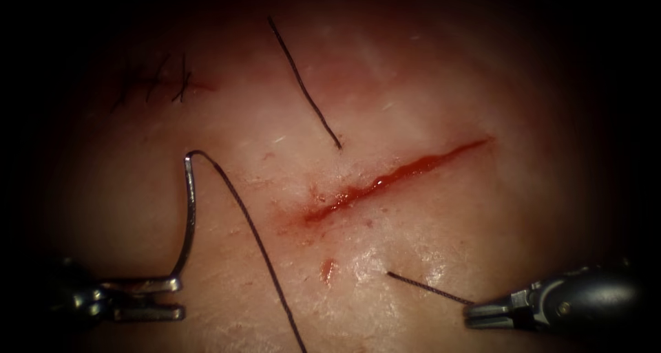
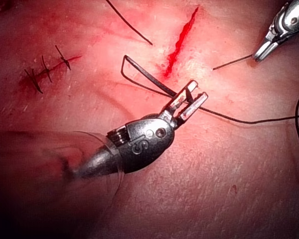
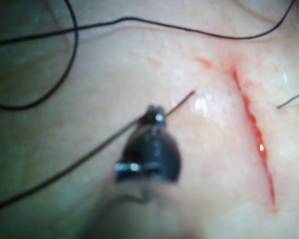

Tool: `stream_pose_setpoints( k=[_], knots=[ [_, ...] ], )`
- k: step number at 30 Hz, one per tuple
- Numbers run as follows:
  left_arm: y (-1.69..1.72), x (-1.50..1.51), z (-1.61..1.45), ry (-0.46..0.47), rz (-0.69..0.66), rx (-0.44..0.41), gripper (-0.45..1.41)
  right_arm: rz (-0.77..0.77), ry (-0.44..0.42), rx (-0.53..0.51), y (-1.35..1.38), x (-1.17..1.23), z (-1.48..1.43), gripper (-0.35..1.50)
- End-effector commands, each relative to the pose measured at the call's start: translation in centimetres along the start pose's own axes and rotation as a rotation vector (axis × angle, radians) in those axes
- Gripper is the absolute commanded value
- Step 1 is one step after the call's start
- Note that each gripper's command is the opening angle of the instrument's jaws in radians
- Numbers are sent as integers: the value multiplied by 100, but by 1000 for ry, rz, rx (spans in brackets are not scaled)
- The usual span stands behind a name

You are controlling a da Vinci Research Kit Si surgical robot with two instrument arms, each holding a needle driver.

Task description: Wound Closure

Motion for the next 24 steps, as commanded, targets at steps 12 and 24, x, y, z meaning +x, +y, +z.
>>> stream_pose_setpoints(
  k=[12, 24],
  knots=[
    [11, -7, 4, 3, -4, -3, -45, 83, 7, -166, 15, -9, -6, 138],
    [11, -10, 5, 3, -2, -3, -45, 148, -15, -265, 41, -24, -53, 141]
  ],
)
